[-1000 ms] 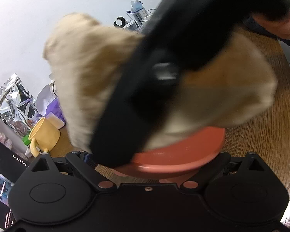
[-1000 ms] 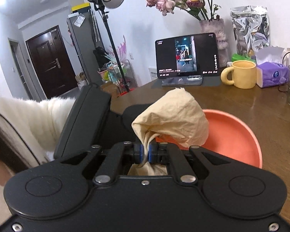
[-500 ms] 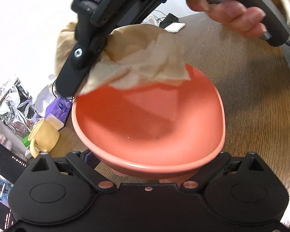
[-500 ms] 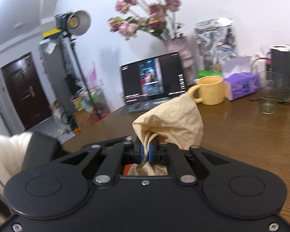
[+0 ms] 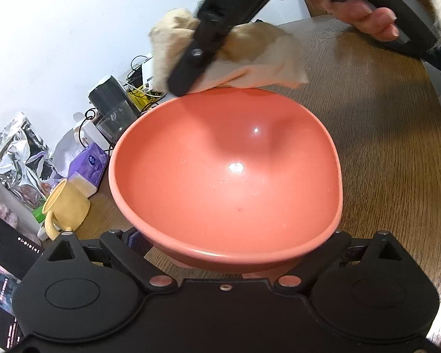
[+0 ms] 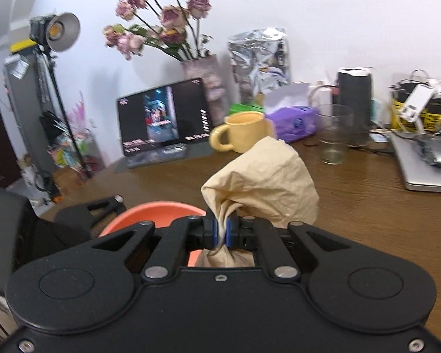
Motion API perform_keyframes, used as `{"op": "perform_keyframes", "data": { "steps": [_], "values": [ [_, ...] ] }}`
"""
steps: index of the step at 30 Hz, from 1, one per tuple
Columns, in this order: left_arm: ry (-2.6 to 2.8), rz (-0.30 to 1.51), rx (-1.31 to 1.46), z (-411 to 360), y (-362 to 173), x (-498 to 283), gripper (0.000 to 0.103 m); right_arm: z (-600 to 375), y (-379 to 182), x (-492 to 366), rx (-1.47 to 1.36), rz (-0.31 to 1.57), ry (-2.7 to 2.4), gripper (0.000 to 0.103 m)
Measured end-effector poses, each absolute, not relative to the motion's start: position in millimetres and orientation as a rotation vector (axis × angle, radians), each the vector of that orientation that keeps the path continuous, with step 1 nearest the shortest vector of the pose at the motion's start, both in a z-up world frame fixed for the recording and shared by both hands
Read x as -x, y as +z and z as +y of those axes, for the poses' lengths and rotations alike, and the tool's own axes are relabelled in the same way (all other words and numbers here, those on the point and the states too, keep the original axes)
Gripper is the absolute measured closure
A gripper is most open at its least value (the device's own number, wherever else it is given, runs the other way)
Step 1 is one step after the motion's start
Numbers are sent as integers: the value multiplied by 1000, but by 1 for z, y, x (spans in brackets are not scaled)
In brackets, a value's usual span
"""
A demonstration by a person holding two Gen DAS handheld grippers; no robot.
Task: Clean bowl
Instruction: 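Rub the beige cloth down the bowl's inner wall with the right gripper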
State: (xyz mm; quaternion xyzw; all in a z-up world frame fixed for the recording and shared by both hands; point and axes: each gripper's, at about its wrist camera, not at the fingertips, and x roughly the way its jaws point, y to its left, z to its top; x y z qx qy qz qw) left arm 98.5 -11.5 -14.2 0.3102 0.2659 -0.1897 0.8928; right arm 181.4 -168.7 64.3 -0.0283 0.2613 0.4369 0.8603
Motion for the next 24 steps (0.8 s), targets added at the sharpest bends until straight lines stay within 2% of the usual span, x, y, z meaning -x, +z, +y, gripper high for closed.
{"op": "perform_keyframes", "data": {
  "steps": [24],
  "values": [
    [-390,548,-645,-11,-16,-98,8,-173,60,-110,498,676,897,97]
  ]
}}
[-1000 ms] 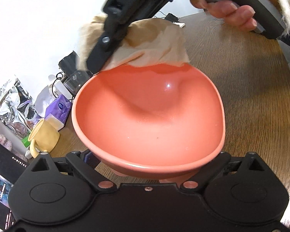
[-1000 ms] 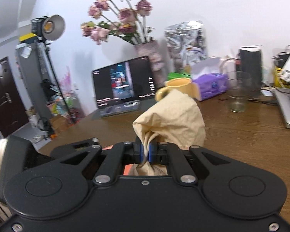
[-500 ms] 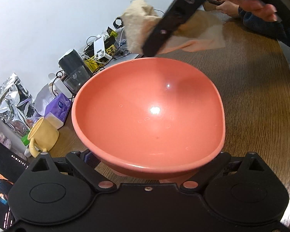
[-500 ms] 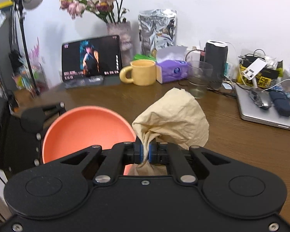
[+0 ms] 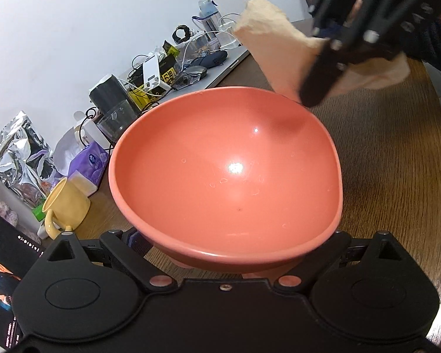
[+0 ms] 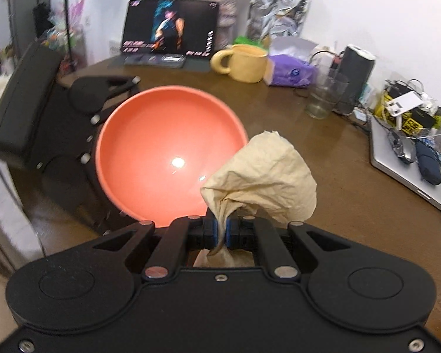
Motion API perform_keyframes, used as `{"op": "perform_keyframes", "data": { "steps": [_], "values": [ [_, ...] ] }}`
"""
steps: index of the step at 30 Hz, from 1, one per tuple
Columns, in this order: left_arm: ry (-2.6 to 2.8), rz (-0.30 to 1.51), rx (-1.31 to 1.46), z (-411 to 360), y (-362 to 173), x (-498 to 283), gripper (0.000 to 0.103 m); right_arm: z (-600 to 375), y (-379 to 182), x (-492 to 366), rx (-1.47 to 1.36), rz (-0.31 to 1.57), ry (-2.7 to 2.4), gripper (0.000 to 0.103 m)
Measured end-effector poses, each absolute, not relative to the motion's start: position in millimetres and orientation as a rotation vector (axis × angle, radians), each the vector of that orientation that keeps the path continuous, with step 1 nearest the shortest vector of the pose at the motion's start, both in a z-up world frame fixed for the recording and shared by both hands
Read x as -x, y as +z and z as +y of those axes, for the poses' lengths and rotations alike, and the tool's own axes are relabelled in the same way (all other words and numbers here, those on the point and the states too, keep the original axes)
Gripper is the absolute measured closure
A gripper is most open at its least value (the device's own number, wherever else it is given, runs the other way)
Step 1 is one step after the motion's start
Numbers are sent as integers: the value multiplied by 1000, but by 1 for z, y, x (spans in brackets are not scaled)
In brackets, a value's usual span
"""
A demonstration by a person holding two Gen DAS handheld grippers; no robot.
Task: Clean bowl
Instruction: 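Rub the beige cloth down the bowl's inner wall with the right gripper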
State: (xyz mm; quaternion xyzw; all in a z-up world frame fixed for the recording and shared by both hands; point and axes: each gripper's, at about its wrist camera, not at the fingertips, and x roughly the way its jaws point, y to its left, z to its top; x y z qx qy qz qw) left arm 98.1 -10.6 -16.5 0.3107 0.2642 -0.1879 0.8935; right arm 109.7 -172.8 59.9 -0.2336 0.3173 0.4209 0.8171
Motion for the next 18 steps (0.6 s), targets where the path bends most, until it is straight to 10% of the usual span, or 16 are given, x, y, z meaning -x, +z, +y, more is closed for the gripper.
{"op": "perform_keyframes", "data": {
  "steps": [18],
  "values": [
    [-395,546,-646,-9,-16,-101,8,-147,53,-90,409,751,1243,97]
  ]
}}
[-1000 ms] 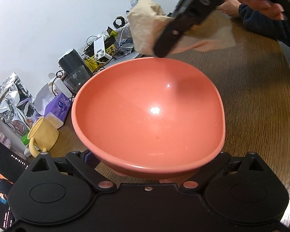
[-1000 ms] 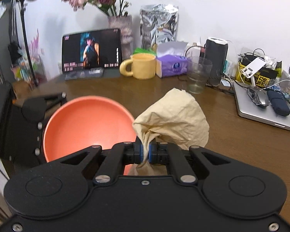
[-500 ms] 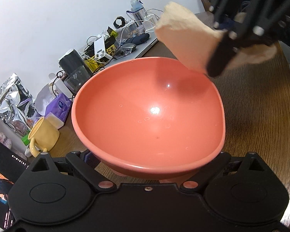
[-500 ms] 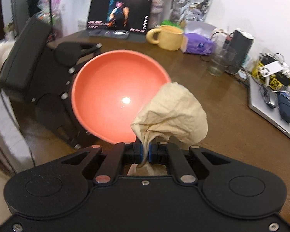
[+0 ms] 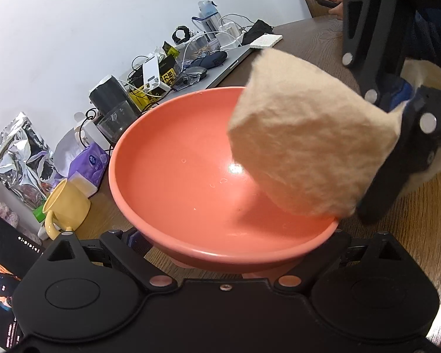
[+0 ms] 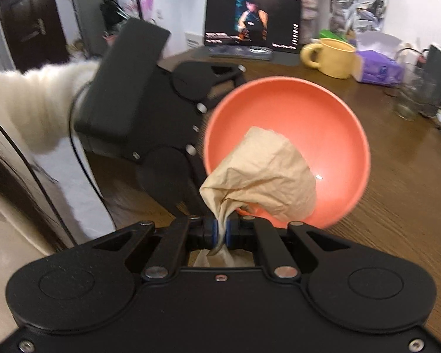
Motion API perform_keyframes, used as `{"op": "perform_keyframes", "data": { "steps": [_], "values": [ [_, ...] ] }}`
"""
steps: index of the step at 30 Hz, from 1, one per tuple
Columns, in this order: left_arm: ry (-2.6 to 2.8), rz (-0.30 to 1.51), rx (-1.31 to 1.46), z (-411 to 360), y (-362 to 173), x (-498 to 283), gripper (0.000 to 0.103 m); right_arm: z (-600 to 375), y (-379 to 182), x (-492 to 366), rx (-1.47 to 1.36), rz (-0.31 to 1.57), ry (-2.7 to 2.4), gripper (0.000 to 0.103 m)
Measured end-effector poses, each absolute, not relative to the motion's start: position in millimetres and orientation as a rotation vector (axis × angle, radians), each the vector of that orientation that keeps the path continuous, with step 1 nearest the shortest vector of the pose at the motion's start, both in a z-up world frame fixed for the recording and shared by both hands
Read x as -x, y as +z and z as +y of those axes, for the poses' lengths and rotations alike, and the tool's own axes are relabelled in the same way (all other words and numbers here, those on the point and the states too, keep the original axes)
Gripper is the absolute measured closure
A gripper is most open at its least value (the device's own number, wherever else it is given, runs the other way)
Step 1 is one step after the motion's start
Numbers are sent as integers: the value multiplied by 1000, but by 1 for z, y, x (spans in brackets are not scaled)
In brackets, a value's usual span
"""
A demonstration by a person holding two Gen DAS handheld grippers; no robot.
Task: Clean bowl
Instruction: 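Rub the beige cloth down the bowl's inner wall with the right gripper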
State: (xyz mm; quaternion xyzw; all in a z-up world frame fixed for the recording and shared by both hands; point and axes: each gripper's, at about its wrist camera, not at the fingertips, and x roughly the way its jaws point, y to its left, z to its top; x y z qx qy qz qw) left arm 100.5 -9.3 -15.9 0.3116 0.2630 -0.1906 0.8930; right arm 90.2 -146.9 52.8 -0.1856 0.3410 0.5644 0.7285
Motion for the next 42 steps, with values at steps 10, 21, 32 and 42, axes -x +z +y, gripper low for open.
{"op": "perform_keyframes", "data": {
  "steps": [10,21,32,42],
  "values": [
    [-404,540,-643,-8,-17,-101,8,-145,56,-112,238,719,1381,97],
    [-410,538,-648,-7,-18,-103,8,-133,62,-130,181,634,1431,97],
    [-412,537,-654,-6,-17,-105,8,-127,72,-141,125,547,1373,97],
    [-411,536,-654,-2,-18,-108,8,-129,77,-153,110,483,1185,97]
  ]
}}
